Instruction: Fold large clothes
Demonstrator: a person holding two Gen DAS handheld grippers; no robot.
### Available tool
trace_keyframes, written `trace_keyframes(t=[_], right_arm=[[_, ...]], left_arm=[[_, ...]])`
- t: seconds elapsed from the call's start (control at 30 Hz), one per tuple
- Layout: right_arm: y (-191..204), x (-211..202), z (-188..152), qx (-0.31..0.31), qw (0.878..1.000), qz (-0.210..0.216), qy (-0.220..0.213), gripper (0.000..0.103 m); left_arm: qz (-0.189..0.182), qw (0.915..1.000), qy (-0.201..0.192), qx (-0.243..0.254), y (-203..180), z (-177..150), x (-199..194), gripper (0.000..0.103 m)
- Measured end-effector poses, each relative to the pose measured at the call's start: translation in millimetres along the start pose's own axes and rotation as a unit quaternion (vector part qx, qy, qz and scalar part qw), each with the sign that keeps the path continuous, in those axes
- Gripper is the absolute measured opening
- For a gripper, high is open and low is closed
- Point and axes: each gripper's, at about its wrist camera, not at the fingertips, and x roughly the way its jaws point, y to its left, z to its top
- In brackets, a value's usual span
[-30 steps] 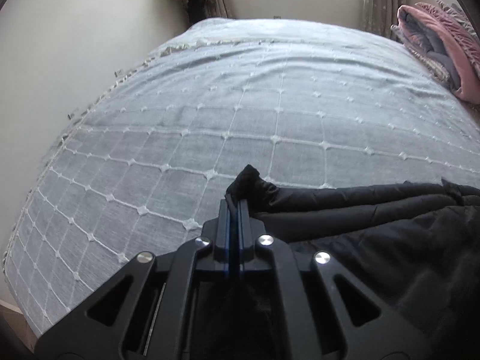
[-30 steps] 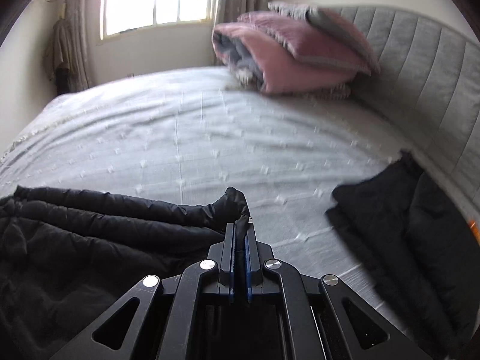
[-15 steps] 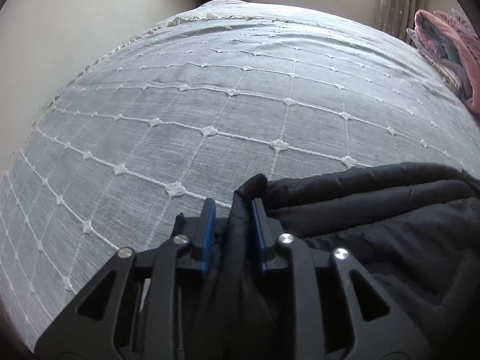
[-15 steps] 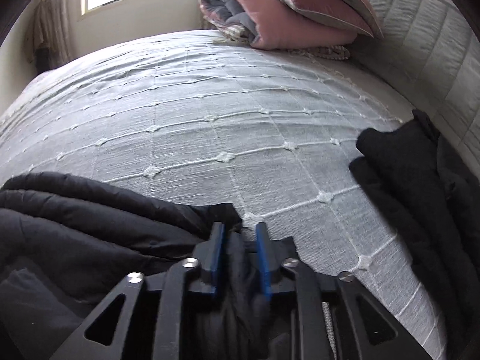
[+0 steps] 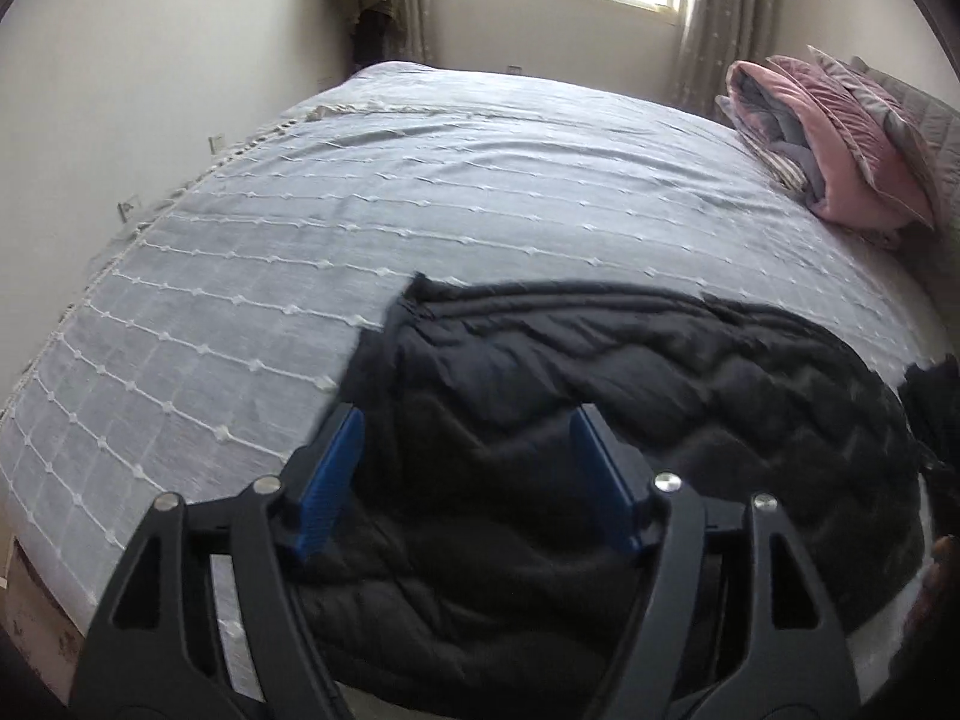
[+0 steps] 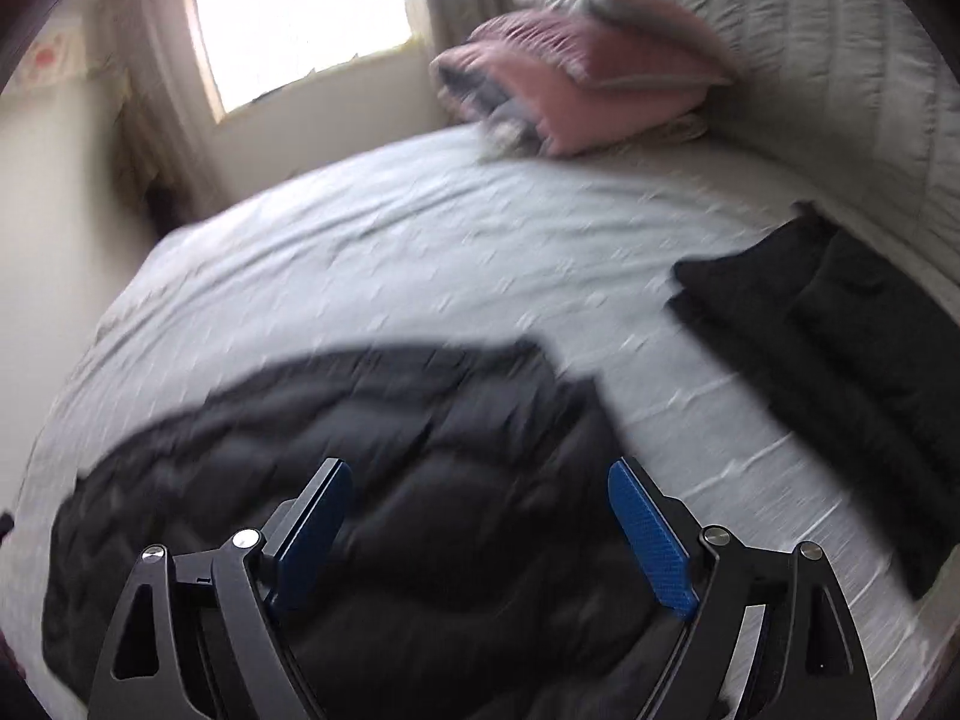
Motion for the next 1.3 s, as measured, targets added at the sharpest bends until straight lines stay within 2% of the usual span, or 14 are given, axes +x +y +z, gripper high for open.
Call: trace_keyframes(t=[0.1,0.2,0.23,0.27,0.4,0.53,0.6,0.7,0.77,0.87,1.03,1.1,1.2,1.3], right_arm=[[25,-3,-19,-0.037,0.999,0.005,0.012,0.088],[42,-9,-26,-0.062,0.998,0.025,0.008,0.088],[47,-6,-26,-0.072,0.997,0.023,0.008,0.088],[51,-3,-27,-0.08,0.997,0.017,0.009,0.088],[44,46,-46,-0.083,0.994,0.002,0.071,0.089],[50,62,-44,-0.098,0.991,-0.014,0.093,0.093],[50,64,-42,-0.096,0.99,-0.016,0.102,0.093],[50,60,-40,-0.09,0.991,-0.015,0.098,0.093],[47,50,-35,-0.083,0.993,-0.009,0.083,0.093],[37,29,-28,-0.055,0.997,0.004,0.051,0.093],[26,26,-23,-0.024,0.998,0.013,0.05,0.093],[21,29,-21,-0.013,0.999,0.016,0.049,0.093],[15,38,-21,-0.007,0.997,0.02,0.071,0.093],[20,49,-28,-0.014,0.995,0.009,0.097,0.093]], left_arm=[[-0.038,0.9989,0.018,0.022,-39,-24,8,0.072],[-0.03,0.9973,0.042,0.053,-66,-36,39,0.072],[-0.008,0.9968,0.059,0.052,-69,-43,59,0.072],[-0.007,0.9972,0.062,0.042,-65,-48,69,0.074],[-0.012,0.9988,0.037,0.028,-59,-57,75,0.077],[-0.01,0.9987,0.04,0.029,-59,-56,71,0.077],[-0.018,0.9984,0.049,0.02,-56,-51,64,0.076],[-0.044,0.9987,0.024,0.009,-59,-42,37,0.076],[-0.062,0.9975,0.014,0.03,-71,-35,24,0.076],[-0.087,0.9927,0.04,0.073,-101,-25,29,0.077],[-0.053,0.9874,0.081,0.125,-144,-20,67,0.076],[-0.058,0.9852,0.109,0.119,-146,-28,88,0.078],[-0.073,0.9872,0.1,0.101,-139,-35,97,0.08],[-0.066,0.9865,0.111,0.101,-138,-31,92,0.08]])
